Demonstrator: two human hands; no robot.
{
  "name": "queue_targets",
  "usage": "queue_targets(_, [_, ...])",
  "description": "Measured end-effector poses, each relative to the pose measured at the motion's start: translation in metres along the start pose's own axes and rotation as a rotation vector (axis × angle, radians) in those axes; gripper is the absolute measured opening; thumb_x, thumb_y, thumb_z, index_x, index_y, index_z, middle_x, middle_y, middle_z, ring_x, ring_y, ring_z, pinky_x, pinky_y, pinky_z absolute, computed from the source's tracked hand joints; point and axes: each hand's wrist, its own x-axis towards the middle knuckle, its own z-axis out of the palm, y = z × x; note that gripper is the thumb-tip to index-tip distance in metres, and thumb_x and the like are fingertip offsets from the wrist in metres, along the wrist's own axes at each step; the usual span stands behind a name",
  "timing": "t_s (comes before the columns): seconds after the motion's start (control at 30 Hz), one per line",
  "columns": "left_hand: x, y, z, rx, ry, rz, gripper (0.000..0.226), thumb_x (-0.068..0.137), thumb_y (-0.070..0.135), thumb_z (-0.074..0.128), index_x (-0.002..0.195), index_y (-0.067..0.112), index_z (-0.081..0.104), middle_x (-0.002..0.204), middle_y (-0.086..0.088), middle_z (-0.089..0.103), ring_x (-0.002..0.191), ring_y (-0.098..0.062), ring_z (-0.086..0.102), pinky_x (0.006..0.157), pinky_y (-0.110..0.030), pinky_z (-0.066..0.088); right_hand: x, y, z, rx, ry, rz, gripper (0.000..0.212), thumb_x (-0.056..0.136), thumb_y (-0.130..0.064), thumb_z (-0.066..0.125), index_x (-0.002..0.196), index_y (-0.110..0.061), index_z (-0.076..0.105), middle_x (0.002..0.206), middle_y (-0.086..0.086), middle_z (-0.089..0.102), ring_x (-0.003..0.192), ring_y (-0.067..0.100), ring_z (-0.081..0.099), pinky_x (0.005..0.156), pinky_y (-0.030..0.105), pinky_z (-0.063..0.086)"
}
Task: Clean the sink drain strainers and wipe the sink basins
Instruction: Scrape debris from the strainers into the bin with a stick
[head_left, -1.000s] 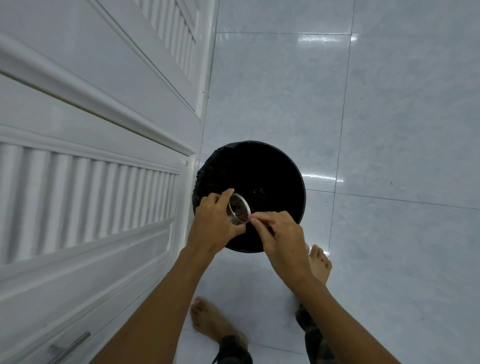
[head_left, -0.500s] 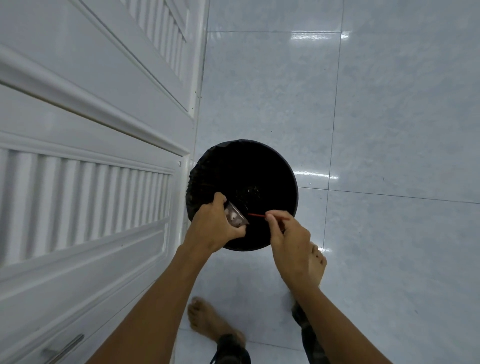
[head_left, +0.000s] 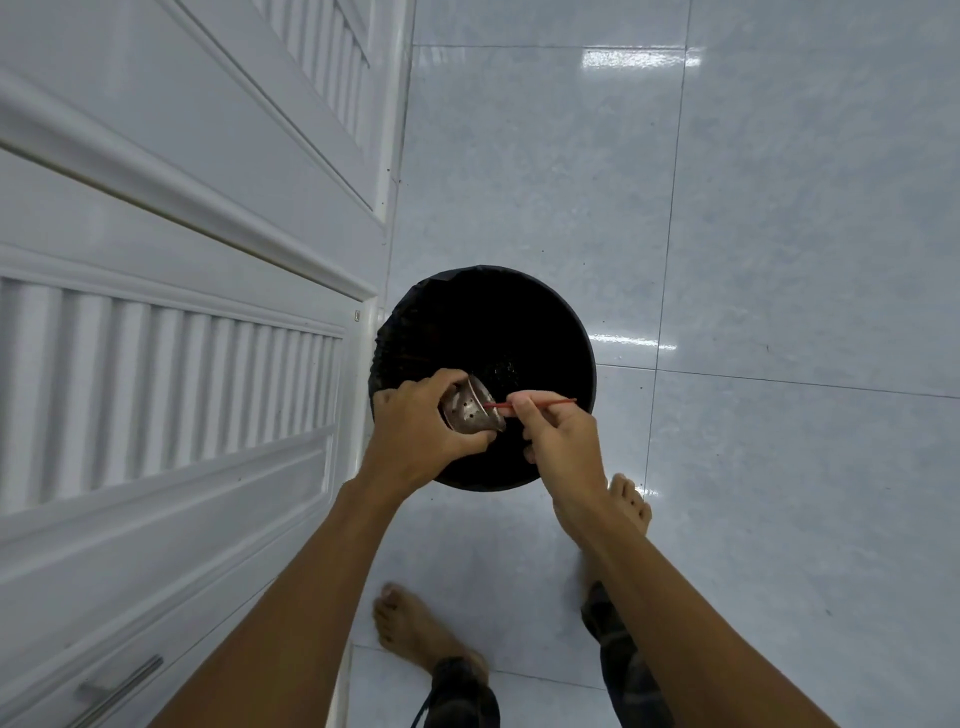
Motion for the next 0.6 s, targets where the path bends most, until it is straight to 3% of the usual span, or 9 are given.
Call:
queue_targets(0.07, [0.000, -0.001, -0.007, -0.070, 0.021, 0.038, 0.072, 0.069, 0.063, 0.080, 0.130, 0.031, 0.061, 0.115, 0.012, 0.070, 0.110, -0.015, 0.063, 0.105, -0.051, 0.047, -0.001, -0.004, -0.004, -0.004, -0.041, -0.014, 0.016, 0.100, -0.026, 0.058, 0.091, -0.028, 0.071, 0.094, -0.002, 0.074, 0.096, 0.013, 0.065, 0.098, 0.045, 0.055])
queue_targets(0.17, [-0.001, -0.004, -0.016, -0.099, 0.051, 0.086, 0.073, 0.069, 0.069, 0.079, 0.129, 0.032, 0.060, 0.120, 0.018, 0.066, 0.114, -0.008, 0.059, 0.106, -0.053, 0.043, -0.001, -0.004, -0.014, -0.133, -0.056, -0.089, 0.017, 0.100, -0.025, 0.059, 0.100, -0.018, 0.074, 0.094, -0.005, 0.075, 0.097, 0.009, 0.067, 0.097, 0.039, 0.056])
queue_targets(0.3, [-0.005, -0.004, -0.015, -0.119, 0.053, 0.101, 0.071, 0.071, 0.063, 0.084, 0.130, 0.031, 0.060, 0.123, 0.019, 0.065, 0.117, -0.008, 0.058, 0.108, -0.054, 0.040, -0.002, -0.007, -0.014, -0.283, 0.177, -0.274, 0.021, 0.099, -0.025, 0.062, 0.111, -0.014, 0.075, 0.102, -0.004, 0.075, 0.096, 0.007, 0.068, 0.092, 0.030, 0.058])
queue_targets(0.43, [-0.006, -0.002, -0.012, -0.121, 0.061, 0.100, 0.070, 0.073, 0.064, 0.082, 0.131, 0.031, 0.060, 0.124, 0.020, 0.065, 0.119, -0.007, 0.057, 0.109, -0.052, 0.038, -0.010, -0.010, 0.002, -0.205, 0.204, -0.349, 0.020, 0.098, -0.024, 0.062, 0.111, -0.015, 0.075, 0.103, -0.006, 0.075, 0.096, 0.004, 0.067, 0.087, 0.012, 0.052])
queue_targets(0.6, [-0.004, -0.004, -0.010, -0.091, 0.076, 0.097, 0.074, 0.073, 0.072, 0.073, 0.132, 0.032, 0.058, 0.127, 0.018, 0.064, 0.122, -0.007, 0.054, 0.112, -0.039, 0.030, -0.026, 0.003, 0.009, -0.154, 0.180, -0.364, 0.017, 0.097, -0.028, 0.063, 0.110, -0.024, 0.073, 0.099, -0.016, 0.071, 0.096, 0.004, 0.066, 0.082, 0.007, 0.050])
